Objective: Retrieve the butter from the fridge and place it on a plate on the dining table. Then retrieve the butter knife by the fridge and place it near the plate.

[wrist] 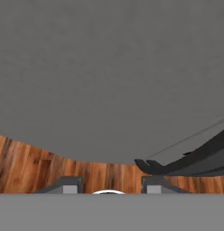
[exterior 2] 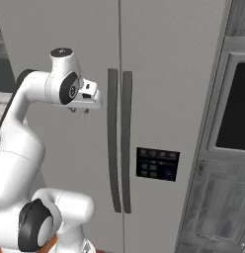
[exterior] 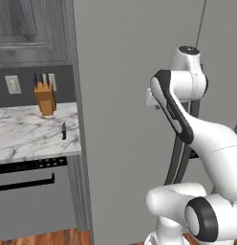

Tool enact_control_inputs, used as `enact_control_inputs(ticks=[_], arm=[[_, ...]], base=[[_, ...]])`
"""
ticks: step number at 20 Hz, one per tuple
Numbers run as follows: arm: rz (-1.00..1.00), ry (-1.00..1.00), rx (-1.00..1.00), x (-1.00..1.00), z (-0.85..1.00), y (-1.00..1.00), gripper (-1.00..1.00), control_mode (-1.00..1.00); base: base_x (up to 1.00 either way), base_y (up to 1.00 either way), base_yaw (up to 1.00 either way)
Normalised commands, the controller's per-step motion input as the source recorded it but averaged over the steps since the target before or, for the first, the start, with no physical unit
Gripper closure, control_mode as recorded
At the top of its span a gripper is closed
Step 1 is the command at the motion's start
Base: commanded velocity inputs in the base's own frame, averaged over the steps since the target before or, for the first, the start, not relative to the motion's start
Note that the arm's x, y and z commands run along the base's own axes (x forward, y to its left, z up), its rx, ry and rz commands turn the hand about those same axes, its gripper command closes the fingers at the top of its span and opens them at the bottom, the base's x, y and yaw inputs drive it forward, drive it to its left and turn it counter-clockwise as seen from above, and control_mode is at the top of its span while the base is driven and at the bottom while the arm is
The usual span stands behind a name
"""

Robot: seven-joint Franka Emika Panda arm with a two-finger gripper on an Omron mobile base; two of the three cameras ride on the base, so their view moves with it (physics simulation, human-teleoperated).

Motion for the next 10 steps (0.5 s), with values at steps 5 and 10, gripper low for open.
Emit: enact_control_inputs(ticks=[5, 10], arm=[[0.0, 0.0, 0.02, -0.04, -0.01, -0.13, -1.0, -1.0], [0.0, 0.0, 0.01, -0.01, 0.0, -0.03, -1.0, 1.0]], base=[[0.0, 0.0, 0.0], [-0.03, 0.0, 0.0]])
